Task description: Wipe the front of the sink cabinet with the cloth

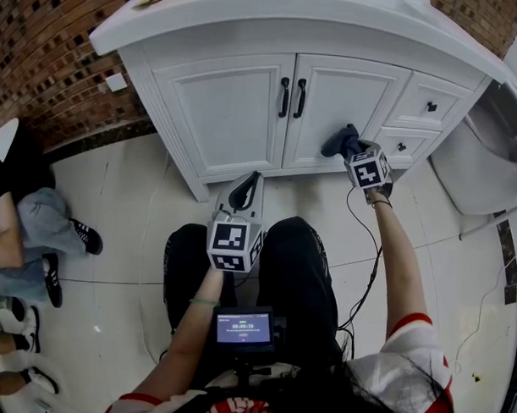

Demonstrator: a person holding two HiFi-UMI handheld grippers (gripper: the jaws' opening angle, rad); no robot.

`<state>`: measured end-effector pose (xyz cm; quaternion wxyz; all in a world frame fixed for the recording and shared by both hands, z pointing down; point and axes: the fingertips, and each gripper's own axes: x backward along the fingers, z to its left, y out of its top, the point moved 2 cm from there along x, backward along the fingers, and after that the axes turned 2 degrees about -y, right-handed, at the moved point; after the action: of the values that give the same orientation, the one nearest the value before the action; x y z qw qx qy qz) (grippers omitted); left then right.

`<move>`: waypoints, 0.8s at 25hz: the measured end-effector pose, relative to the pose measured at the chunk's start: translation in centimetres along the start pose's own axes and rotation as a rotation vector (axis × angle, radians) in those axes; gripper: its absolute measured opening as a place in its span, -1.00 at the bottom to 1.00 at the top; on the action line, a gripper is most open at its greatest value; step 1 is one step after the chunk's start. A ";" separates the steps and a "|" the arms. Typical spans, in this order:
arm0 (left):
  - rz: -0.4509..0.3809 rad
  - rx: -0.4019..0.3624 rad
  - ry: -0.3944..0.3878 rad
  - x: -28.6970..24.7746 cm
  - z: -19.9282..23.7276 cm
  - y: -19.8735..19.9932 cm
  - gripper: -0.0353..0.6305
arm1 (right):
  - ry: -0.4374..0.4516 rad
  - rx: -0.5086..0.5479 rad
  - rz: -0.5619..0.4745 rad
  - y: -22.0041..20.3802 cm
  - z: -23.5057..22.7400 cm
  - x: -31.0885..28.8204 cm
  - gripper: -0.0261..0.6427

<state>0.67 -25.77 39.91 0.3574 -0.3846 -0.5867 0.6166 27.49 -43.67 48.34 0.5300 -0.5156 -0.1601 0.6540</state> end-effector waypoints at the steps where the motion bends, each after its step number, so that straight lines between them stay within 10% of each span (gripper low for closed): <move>1: -0.001 0.001 0.001 0.0 -0.1 0.0 -0.76 | -0.021 0.006 -0.020 0.8 -1.5 0.8 -0.60; 20: -0.021 -0.004 -0.010 1.0 -1.3 1.3 -0.76 | -0.258 0.166 -0.372 18.6 -13.7 15.6 -0.60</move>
<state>1.42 -24.37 38.54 0.3602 -0.3759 -0.5937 0.6136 30.68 -42.08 20.75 0.6568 -0.3442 -0.2645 0.6167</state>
